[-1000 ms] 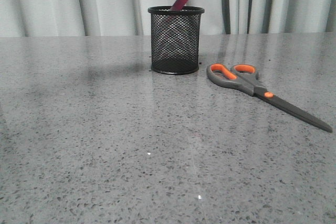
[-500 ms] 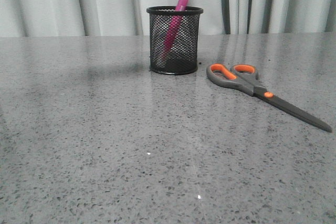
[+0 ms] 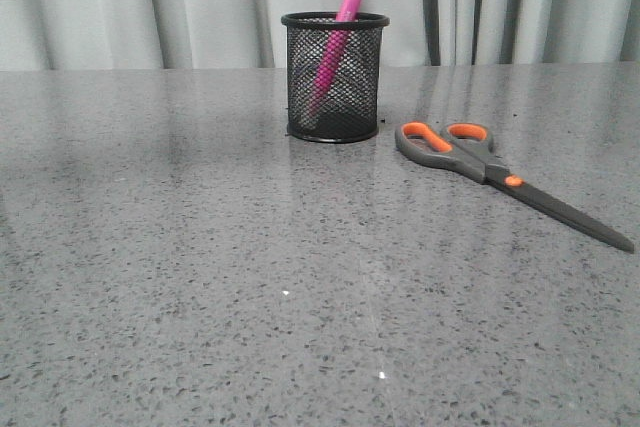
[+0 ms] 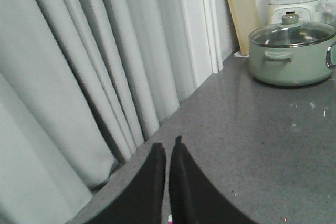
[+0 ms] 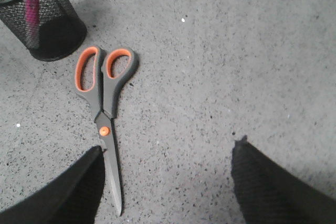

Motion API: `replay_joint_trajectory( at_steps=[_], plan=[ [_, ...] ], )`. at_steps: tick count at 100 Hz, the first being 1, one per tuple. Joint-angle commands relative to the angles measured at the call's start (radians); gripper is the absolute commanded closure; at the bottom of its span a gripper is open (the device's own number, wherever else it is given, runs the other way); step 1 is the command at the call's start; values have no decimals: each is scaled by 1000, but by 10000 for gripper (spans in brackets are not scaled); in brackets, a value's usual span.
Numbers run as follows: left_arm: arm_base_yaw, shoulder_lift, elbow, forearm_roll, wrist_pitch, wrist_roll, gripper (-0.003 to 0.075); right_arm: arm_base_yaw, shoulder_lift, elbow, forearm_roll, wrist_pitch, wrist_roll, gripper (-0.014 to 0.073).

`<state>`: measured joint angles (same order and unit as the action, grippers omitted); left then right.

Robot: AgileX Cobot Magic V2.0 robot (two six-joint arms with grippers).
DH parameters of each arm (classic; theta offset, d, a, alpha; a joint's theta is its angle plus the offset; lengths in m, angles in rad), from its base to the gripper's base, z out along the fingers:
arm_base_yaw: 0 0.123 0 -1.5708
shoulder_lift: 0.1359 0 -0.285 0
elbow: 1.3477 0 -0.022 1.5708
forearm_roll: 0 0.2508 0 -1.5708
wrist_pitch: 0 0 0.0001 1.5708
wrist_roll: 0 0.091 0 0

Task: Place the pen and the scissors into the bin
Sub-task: 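Lower the right gripper onto the scissors' handles and close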

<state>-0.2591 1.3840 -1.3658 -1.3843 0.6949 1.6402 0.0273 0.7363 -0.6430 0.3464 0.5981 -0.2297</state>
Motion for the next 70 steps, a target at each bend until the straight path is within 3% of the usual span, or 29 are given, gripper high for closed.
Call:
replay_joint_trajectory(
  at_steps=[1,17,25,35,53,70],
  plan=[
    [19,-114,74,-25,-95,-29,740,-2,17,-67,12,-31,-55,130],
    [20,-318,370,-124,-391,-35,740,8,74,-159,17,59,-120,130],
    [20,-418,507,-212,-527,-35,740,54,116,-201,17,101,-146,130],
    [20,-517,625,-215,-639,-33,739,132,186,-259,11,137,-163,130],
    [20,-645,745,-213,-628,-31,739,260,360,-370,-67,225,-159,130],
    [20,-680,767,-213,-522,-31,739,286,539,-512,-142,327,-48,130]
  ],
)
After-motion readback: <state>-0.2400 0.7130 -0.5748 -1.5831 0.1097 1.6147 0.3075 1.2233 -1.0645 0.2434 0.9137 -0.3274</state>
